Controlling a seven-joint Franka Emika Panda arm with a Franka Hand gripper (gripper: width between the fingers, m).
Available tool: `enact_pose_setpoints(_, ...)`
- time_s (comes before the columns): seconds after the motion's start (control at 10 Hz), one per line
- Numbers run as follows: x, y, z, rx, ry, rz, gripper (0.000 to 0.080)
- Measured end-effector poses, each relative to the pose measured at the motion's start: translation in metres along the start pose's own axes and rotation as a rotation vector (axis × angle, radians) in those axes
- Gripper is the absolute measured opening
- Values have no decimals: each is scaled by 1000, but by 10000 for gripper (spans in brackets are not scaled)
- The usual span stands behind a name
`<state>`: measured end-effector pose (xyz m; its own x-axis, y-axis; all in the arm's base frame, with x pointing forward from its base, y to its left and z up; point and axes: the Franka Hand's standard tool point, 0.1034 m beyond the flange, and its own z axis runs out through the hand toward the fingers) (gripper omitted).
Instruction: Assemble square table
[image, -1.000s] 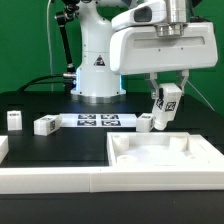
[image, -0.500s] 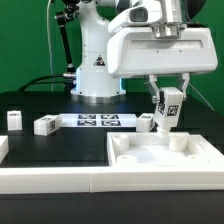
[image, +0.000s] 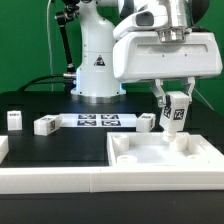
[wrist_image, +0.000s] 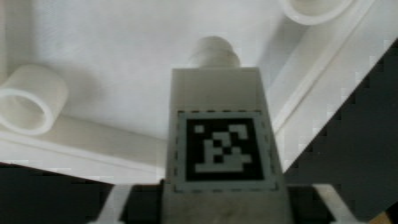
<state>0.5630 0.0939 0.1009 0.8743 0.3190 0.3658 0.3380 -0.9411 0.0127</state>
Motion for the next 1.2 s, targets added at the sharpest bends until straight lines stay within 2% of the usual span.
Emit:
enact_pose_setpoints(0.1,11,-5,1,10,-2,-5,291)
enact_pose_setpoints(0.3,34,-4,6,21,-2,-9,291)
enact_pose_setpoints(0.5,50,-5,8,28,-1,-10,291)
enact_pose_setpoints(1.0,50,-7,11,30,-4,-15,291)
enact_pose_setpoints(1.2,58,-8,21,35,1,-13,291)
